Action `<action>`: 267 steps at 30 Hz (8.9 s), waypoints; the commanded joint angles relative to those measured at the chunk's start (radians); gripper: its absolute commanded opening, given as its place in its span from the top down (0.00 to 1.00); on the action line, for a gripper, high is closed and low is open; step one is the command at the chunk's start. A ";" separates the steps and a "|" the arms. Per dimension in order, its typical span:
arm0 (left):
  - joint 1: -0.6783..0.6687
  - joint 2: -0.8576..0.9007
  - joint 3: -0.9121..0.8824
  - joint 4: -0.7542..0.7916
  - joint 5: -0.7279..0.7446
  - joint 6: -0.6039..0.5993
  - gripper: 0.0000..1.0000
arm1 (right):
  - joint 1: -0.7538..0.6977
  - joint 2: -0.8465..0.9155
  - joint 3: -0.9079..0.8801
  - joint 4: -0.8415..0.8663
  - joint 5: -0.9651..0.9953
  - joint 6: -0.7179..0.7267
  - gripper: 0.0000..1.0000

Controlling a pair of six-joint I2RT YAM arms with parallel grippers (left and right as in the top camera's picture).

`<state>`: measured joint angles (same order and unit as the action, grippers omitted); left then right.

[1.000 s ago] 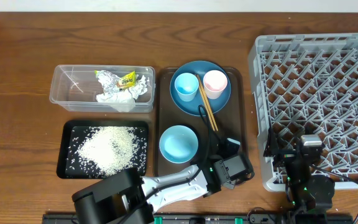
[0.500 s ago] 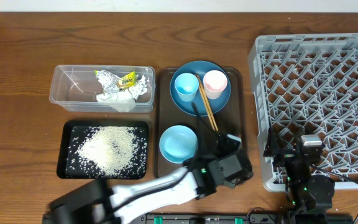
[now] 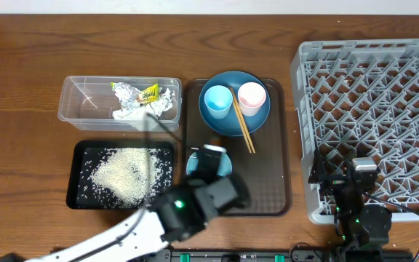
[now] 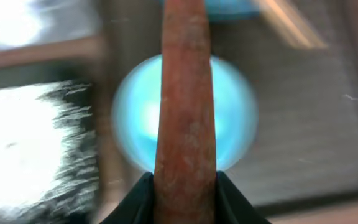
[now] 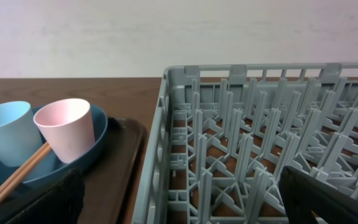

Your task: Sort waste into correct bins and load items into the dishwasher rack

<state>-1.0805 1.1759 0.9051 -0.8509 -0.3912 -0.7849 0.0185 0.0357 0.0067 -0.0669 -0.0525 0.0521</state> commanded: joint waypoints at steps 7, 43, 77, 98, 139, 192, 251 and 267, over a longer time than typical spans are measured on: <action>0.304 -0.037 -0.024 -0.178 -0.069 -0.085 0.85 | -0.001 0.000 -0.001 -0.004 -0.001 -0.005 0.01; 0.493 0.000 -0.303 0.071 -0.040 -0.073 0.84 | -0.001 0.001 -0.001 -0.004 -0.001 -0.005 0.01; 0.492 -0.163 -0.192 0.122 0.240 0.105 0.85 | -0.001 0.002 -0.001 -0.004 -0.001 -0.005 0.01; 0.261 -0.203 -0.186 0.383 0.544 0.063 0.85 | -0.001 0.002 -0.001 -0.004 -0.001 -0.005 0.01; 0.000 0.254 -0.186 0.731 0.478 0.008 0.85 | -0.001 0.002 -0.001 -0.004 -0.001 -0.005 0.01; 0.354 -0.200 -0.186 0.440 0.271 0.032 0.03 | -0.001 0.002 -0.001 -0.004 -0.001 -0.005 0.01; 0.354 -0.151 -0.186 0.439 0.271 0.032 0.00 | -0.001 0.002 -0.001 -0.004 -0.001 -0.005 0.01; 0.354 -0.151 -0.186 0.439 0.271 0.032 0.01 | -0.001 0.002 -0.001 -0.004 -0.001 -0.005 0.01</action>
<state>-0.7300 1.0210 0.7006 -0.4084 -0.1051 -0.7586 0.0185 0.0357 0.0067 -0.0673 -0.0525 0.0521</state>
